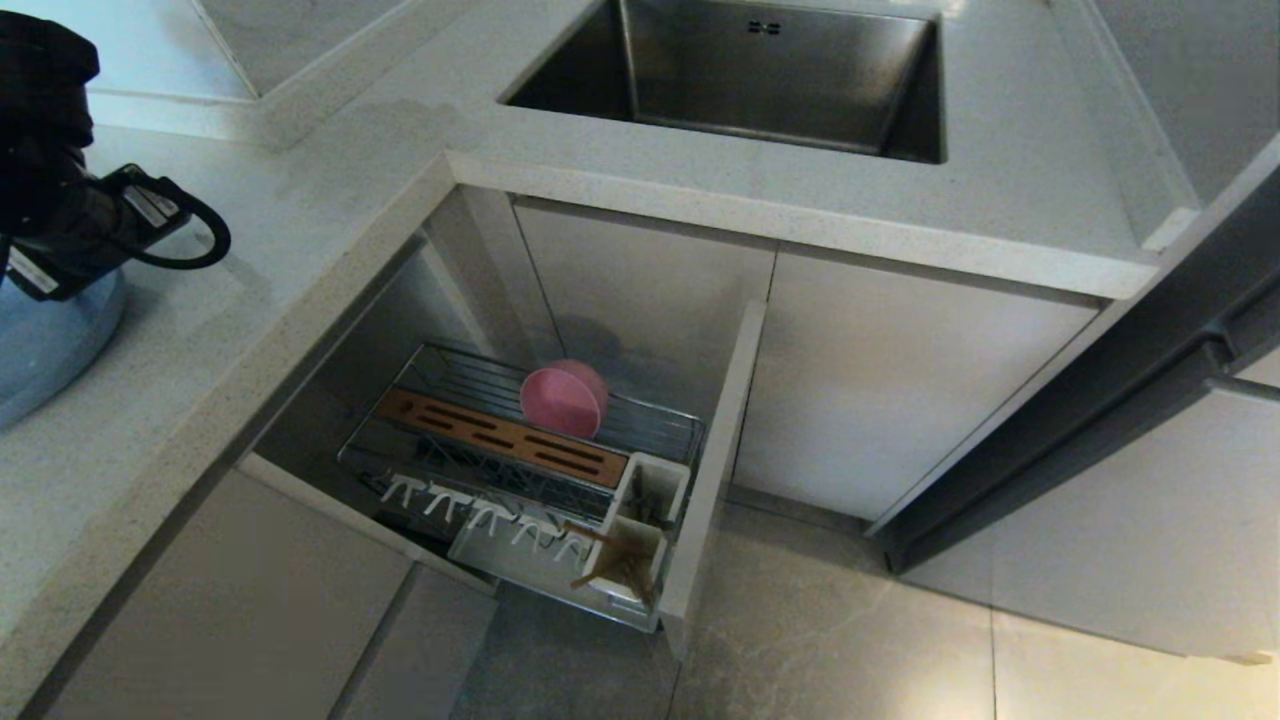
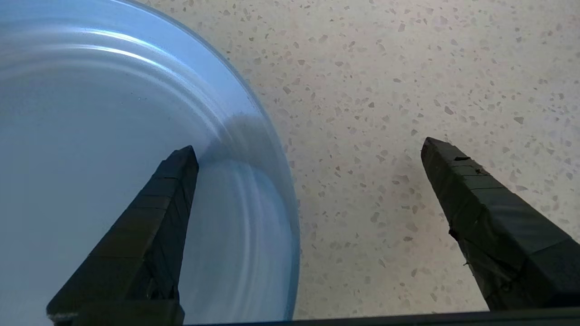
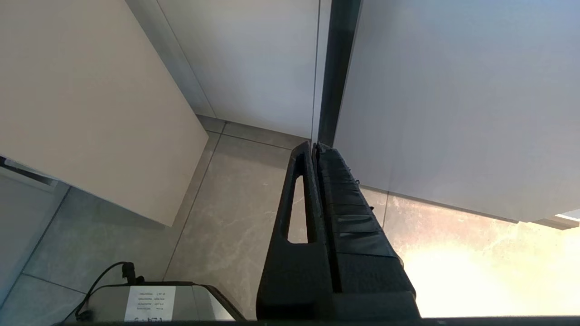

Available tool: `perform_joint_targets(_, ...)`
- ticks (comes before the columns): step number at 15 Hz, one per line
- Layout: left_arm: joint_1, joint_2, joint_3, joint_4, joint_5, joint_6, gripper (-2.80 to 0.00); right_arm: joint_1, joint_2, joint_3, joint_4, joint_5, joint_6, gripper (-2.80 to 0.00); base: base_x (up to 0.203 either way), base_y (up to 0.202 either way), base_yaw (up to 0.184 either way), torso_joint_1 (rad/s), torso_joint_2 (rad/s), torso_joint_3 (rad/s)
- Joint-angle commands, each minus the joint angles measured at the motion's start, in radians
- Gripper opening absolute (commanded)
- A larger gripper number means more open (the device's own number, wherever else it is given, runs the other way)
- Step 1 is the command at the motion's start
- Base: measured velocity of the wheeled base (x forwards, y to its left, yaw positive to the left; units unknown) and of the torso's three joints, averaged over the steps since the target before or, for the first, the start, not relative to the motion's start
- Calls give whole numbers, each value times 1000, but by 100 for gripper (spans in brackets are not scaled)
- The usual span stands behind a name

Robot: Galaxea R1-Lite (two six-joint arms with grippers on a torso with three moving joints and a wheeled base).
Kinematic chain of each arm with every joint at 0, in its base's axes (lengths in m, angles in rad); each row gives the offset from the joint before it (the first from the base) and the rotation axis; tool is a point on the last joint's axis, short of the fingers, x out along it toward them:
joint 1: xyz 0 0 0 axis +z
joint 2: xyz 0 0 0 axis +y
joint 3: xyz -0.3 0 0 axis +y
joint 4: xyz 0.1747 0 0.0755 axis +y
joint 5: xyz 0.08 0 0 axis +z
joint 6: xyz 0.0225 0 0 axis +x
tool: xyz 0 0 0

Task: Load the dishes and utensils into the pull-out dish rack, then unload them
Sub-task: Pick up the plate and place it in the cupboard

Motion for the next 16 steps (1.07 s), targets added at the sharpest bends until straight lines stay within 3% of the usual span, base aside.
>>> perform_joint_targets(1,0,1,0,3,3,-4,0,0,-1,0,0,0,0,-280,0,0,0,0,0,0)
perform_joint_targets(2,0,2,0,3,3,-4,0,0,-1,0,0,0,0,-280,0,0,0,0,0,0)
perform_joint_targets(3,0,1,0,3,3,-4,-280,0,-1,0,0,0,0,-280,0,0,0,0,0,0)
perform_joint_targets(16,-1,-7,5,4,3,-30,-280,0,-1,0,0,0,0,-280,0,0,0,0,0,0)
